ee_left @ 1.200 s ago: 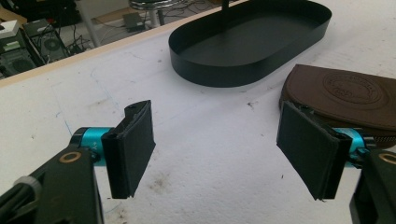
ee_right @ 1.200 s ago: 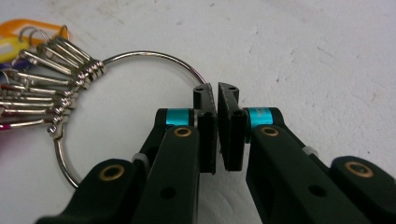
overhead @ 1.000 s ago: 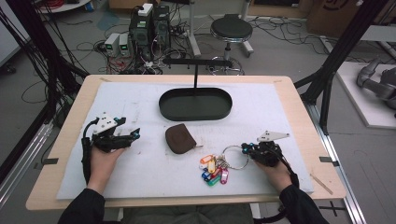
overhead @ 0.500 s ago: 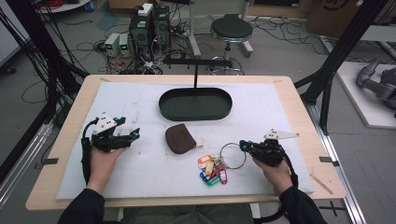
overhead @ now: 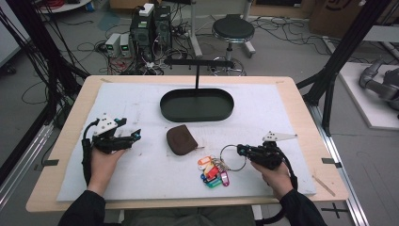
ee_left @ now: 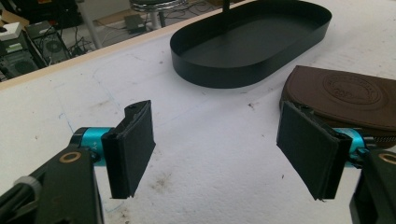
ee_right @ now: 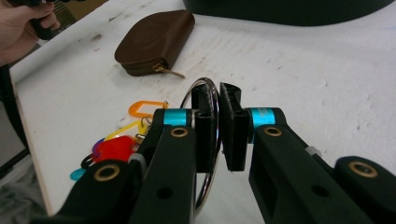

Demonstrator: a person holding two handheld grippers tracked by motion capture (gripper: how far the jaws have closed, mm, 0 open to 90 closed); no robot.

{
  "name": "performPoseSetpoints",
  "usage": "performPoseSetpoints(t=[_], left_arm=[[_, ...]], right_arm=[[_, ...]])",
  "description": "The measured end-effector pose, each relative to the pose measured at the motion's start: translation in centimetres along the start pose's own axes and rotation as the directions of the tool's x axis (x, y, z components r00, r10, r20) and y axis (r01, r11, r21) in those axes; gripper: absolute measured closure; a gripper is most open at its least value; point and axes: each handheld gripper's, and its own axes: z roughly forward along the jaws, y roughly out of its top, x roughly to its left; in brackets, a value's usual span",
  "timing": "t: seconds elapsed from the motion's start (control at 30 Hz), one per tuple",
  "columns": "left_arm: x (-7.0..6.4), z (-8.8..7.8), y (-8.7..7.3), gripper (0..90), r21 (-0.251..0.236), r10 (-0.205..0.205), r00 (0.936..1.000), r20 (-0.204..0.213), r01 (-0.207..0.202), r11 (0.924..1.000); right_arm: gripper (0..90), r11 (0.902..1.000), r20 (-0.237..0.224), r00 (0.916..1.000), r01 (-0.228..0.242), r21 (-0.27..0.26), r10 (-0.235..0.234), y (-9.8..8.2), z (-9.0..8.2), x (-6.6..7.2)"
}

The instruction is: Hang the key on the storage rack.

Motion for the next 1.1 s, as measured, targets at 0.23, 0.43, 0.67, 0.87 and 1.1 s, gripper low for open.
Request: performPoseSetpoints(t=[0.23,0.43,0.67,0.87,1.1], left_arm=[[0.0,0.0,0.0,27.4,0.0,0.001,1.0,0.001,-0.001,1.0],[0.0,0.0,0.0,27.4,-0.001,-0.001,1.0,0.002,0.001,1.0],[0.1,0.0,0.0,27.4,-0.005,0.0,1.0,0.005,0.0,1.0],[0.1,0.0,0.0,27.4,-0.01,-0.001,1.0,0.007,0.001,0.9999],[0.1,-0.1,0.0,27.4,-0.012,-0.004,0.9999,0.01,0.004,0.9999]], right_arm=[[86.5,0.9995,-0.038,0.9989,-0.026,0.021,0.027,0.0,-0.2,-0.2],[87.3,0.9993,-0.071,0.9969,0.033,0.015,-0.032,0.7,-0.3,0.7],[87.4,0.9918,-0.045,0.9909,0.128,0.007,-0.127,2.3,-0.4,1.7],[87.4,0.9844,-0.019,0.9843,0.175,-0.016,-0.176,3.7,-1.2,2.0],[87.6,0.9699,0.003,0.9717,0.236,-0.06,-0.236,6.2,-2.2,2.2]])
